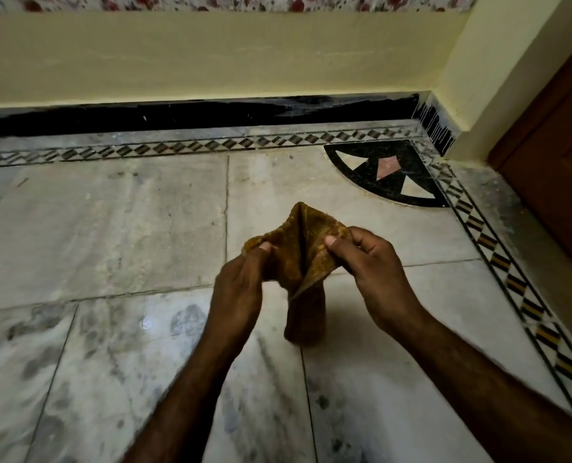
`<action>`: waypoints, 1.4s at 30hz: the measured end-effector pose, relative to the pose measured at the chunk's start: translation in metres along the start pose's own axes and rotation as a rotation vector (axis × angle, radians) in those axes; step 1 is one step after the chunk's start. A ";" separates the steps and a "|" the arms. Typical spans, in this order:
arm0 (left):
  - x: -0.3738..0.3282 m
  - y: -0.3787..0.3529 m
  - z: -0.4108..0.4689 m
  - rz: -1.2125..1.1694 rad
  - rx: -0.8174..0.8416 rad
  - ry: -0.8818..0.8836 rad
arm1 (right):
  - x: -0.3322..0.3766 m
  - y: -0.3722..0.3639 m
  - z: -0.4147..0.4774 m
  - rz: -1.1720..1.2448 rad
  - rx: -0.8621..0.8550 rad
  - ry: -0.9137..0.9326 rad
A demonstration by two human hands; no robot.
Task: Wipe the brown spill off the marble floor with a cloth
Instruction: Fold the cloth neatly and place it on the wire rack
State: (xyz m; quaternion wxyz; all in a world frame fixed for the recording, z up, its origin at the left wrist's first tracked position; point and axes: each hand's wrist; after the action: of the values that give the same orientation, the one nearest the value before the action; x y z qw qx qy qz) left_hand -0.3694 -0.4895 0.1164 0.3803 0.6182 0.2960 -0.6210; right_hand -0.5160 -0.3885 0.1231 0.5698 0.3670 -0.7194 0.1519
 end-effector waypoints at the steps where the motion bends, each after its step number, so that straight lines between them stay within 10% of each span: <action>1: -0.002 0.004 0.001 0.041 -0.032 -0.026 | -0.001 0.004 0.001 0.044 0.012 -0.041; 11: -0.028 0.059 0.038 -0.030 -0.158 -0.043 | 0.039 0.046 0.009 0.143 0.139 -0.017; 14: -0.035 0.084 0.055 -0.347 0.189 -0.061 | 0.064 0.061 0.010 0.473 0.277 -0.021; 18: -0.004 0.087 0.034 -0.199 0.500 0.198 | 0.026 0.055 -0.006 0.297 0.363 -0.275; 26: 0.049 0.087 0.015 -0.187 0.389 0.338 | -0.022 0.047 0.008 0.402 0.264 -0.400; 30: 0.062 0.088 0.010 -0.006 0.264 0.395 | -0.044 0.041 0.008 -0.124 0.394 -0.337; 36: 0.076 0.099 0.008 -0.124 0.102 0.502 | -0.048 0.053 0.018 0.333 0.321 -0.321; 42: 0.073 0.093 0.003 -0.311 0.225 0.425 | -0.038 0.055 0.022 0.306 0.312 -0.277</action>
State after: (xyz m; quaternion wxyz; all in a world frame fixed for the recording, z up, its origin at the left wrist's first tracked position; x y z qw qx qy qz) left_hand -0.2894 -0.5492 0.0536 0.1389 0.7198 0.3898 -0.5574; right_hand -0.5671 -0.3514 0.0919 0.3729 0.3549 -0.8054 0.2938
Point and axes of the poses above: each hand's wrist, its own z-axis towards the middle knuckle, its own y-axis out of the back of the hand, x = y × z, and after that the axes turned 11 degrees about -y, right-handed
